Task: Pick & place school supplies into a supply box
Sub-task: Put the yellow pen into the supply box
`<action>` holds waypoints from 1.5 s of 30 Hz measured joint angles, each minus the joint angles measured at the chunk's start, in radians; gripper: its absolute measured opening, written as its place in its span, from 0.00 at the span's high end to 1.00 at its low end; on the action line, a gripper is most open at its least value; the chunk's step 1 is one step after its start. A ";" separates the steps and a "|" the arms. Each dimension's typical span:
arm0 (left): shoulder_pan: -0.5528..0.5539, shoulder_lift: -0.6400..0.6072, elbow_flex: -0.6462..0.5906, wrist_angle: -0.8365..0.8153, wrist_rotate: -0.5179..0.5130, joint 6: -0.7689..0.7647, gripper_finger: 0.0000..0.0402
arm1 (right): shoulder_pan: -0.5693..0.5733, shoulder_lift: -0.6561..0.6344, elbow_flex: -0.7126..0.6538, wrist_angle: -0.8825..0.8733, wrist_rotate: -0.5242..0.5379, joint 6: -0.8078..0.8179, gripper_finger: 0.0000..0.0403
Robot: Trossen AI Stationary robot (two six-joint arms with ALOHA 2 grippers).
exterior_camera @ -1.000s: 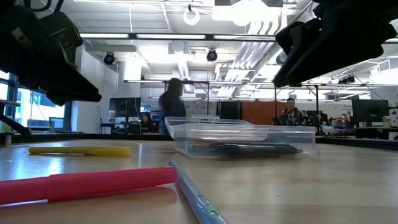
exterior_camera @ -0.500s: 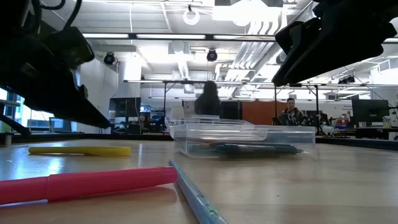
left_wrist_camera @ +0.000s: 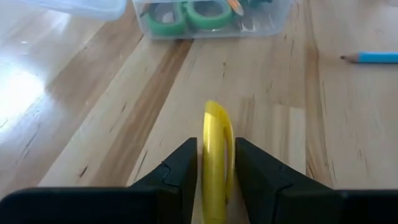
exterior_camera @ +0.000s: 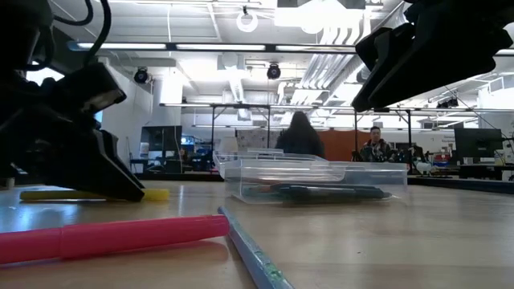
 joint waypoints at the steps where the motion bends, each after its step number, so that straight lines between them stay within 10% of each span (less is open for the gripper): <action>1: 0.003 0.013 0.001 0.010 -0.007 0.000 0.65 | 0.000 0.000 0.000 0.000 0.000 0.000 0.80; 22: -0.033 0.255 0.002 0.248 -0.209 -0.252 0.83 | 0.000 0.000 0.000 0.000 -0.002 0.019 0.80; 33: 0.113 0.205 0.158 0.579 -0.039 0.218 0.83 | 0.001 0.000 0.000 0.005 -0.014 0.086 0.80; 45: 0.384 0.210 0.718 -0.148 0.230 0.236 0.79 | 0.145 0.000 0.000 -0.074 -0.053 0.309 0.80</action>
